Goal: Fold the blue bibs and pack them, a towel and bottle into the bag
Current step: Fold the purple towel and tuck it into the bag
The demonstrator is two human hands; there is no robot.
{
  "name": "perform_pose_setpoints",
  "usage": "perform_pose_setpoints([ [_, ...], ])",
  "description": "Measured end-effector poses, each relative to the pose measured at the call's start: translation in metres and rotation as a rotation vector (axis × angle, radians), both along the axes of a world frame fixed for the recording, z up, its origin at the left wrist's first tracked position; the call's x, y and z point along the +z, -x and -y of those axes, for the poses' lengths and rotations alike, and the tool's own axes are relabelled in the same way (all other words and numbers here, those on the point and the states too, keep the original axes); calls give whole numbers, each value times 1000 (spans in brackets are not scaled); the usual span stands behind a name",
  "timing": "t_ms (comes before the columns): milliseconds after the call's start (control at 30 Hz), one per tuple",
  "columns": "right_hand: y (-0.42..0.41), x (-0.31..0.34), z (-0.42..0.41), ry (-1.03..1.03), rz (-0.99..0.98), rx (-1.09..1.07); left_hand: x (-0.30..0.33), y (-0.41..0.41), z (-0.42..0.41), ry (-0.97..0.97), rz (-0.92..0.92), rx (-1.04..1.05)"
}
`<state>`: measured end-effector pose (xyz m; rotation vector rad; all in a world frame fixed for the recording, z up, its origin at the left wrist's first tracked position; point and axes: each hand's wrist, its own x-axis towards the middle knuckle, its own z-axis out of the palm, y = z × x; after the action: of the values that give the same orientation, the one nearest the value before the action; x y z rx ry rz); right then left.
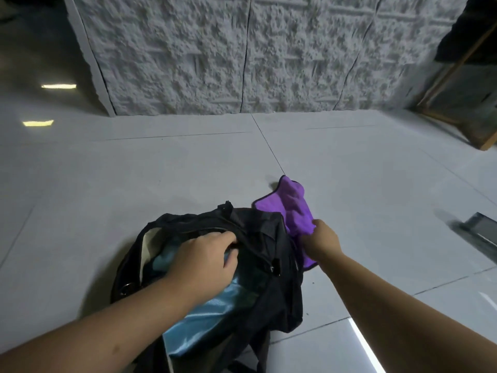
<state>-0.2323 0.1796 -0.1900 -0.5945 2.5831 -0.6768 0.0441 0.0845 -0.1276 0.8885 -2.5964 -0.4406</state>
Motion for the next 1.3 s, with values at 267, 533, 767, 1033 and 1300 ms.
perform_pose_setpoints([
  [267,23,-56,3,-189,-80,34,-20,-3,4,-50,-24,-45],
  [533,-24,100,23,731,330,-90,17,-8,-11,-118,-120,-55],
  [767,-97,255,14,945,599,205,99,25,-3,-34,-239,6],
  [1033,-128,321,-12,636,448,460,181,2,22,-63,-366,73],
  [1300,-156,305,-23,251,-141,613,213,-25,23,-161,-156,-111],
])
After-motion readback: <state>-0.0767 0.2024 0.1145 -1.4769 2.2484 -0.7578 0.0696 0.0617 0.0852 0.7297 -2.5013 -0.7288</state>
